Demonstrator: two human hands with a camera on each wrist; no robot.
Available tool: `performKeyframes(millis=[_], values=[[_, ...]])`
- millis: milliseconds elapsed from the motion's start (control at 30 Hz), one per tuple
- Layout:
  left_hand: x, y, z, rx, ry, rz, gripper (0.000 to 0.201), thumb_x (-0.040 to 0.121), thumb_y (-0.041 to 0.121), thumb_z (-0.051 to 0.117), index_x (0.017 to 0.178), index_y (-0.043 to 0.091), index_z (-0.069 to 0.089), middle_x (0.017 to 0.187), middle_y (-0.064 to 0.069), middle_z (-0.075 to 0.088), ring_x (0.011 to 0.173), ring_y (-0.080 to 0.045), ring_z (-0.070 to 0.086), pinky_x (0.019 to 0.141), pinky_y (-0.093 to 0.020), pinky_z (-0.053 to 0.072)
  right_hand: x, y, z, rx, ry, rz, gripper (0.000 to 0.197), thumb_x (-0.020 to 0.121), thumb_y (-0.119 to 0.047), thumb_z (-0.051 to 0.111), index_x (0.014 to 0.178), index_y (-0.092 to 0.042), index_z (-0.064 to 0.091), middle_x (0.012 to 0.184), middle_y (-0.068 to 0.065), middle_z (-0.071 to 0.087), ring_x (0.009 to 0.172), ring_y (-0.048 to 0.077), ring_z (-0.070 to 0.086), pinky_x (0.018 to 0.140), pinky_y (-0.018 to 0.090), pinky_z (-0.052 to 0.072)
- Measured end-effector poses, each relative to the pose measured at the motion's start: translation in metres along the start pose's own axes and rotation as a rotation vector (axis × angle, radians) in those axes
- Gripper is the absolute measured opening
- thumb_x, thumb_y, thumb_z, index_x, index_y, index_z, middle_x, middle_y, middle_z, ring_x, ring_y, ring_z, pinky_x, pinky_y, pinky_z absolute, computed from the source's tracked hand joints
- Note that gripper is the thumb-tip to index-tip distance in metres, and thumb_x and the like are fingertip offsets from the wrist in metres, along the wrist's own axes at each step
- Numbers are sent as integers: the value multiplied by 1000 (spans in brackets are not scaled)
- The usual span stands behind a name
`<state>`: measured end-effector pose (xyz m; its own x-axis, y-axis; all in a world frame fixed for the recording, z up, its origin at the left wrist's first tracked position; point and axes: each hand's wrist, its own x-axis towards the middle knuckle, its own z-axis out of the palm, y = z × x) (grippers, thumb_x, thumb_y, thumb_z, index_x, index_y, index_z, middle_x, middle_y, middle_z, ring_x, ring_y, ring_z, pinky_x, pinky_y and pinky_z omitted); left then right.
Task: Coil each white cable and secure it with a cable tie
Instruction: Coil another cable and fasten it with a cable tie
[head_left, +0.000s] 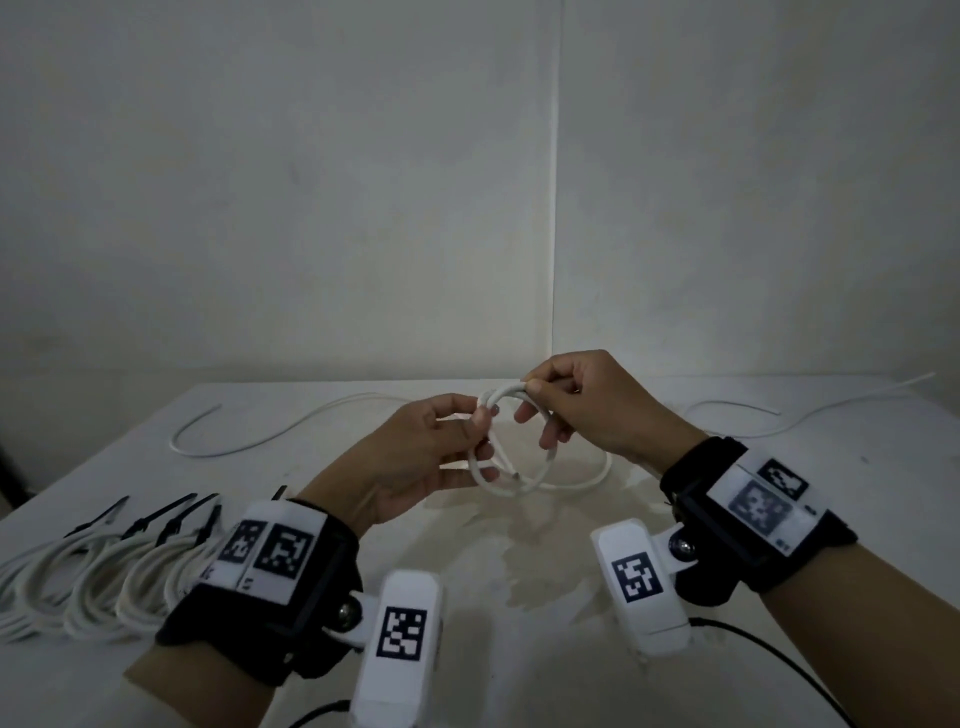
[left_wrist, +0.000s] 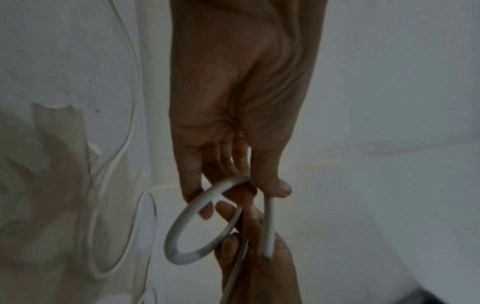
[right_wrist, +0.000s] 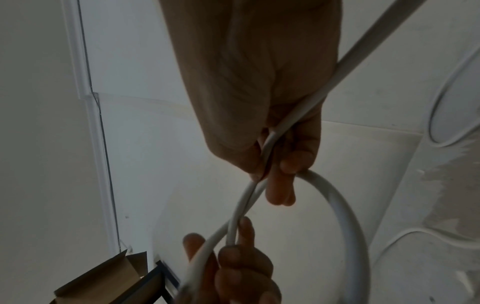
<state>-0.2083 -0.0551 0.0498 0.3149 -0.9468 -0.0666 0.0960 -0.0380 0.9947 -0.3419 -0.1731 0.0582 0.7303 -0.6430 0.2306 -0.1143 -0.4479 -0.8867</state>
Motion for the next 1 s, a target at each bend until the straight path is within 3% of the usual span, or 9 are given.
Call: performKeyframes(millis=[133, 233, 333, 400, 533, 667, 767, 867, 1000], values=[[4, -4, 2, 336, 173, 230, 7, 78, 10, 71, 74, 8, 64, 45, 9, 50, 42, -7, 51, 50, -20, 51, -4, -2, -2, 12, -3, 26, 17, 94, -11, 49, 92, 0, 61, 76, 8, 71, 39, 11, 55, 42, 18, 41], [6, -12, 1, 617, 344, 402, 12, 77, 14, 73, 73, 7, 64, 47, 3, 55, 38, -5, 52, 43, -14, 44, -7, -7, -3, 18, -62, 67, 16, 95, -17, 48, 94, -5, 58, 80, 6, 72, 35, 11, 49, 41, 19, 39], [10, -17, -2, 766, 470, 553, 11, 79, 13, 71, 76, 4, 64, 57, -5, 59, 45, -12, 57, 49, -27, 50, -8, -10, -1, 21, -122, 105, 14, 96, -18, 45, 93, -7, 54, 78, 6, 72, 32, 9, 40, 38, 17, 34], [15, -20, -7, 935, 520, 686, 12, 79, 11, 70, 76, 1, 64, 62, -9, 61, 53, -26, 58, 55, -38, 49, -8, -11, 1, 25, -141, 116, 14, 97, -17, 44, 90, -9, 52, 78, 7, 72, 32, 9, 35, 36, 17, 31], [19, -19, -14, 1160, 542, 814, 14, 74, 14, 63, 71, 1, 60, 61, -13, 59, 49, -31, 54, 47, -32, 41, -7, -11, 4, 52, -166, 136, 13, 96, -16, 44, 87, -11, 51, 78, 8, 71, 32, 9, 30, 36, 17, 29], [18, -21, -17, 1306, 548, 824, 13, 76, 20, 63, 73, 7, 61, 64, -7, 59, 57, -25, 54, 51, -26, 33, -7, -9, 0, 74, -164, 157, 13, 96, -15, 45, 87, -11, 52, 76, 7, 71, 31, 8, 29, 37, 18, 28], [17, -19, -16, 1029, 394, 684, 10, 84, 18, 66, 86, 9, 61, 86, -1, 57, 77, -11, 49, 63, -11, 33, -7, -5, -3, 71, -156, 163, 14, 96, -15, 44, 88, -8, 54, 75, 8, 71, 32, 8, 29, 36, 18, 28], [13, -19, -6, 601, 195, 397, 11, 91, 13, 54, 81, 11, 51, 76, 0, 59, 61, -4, 53, 57, -6, 38, -6, 0, -3, 103, -142, 153, 15, 97, -14, 43, 89, -6, 53, 73, 9, 69, 31, 9, 28, 36, 17, 26], [8, -15, 3, 680, 189, 341, 22, 96, 27, 43, 77, 15, 44, 67, 3, 46, 59, -10, 40, 50, -11, 32, -6, 1, -4, 106, -119, 136, 14, 96, -13, 45, 87, -7, 54, 64, 4, 68, 32, 9, 28, 36, 17, 26]])
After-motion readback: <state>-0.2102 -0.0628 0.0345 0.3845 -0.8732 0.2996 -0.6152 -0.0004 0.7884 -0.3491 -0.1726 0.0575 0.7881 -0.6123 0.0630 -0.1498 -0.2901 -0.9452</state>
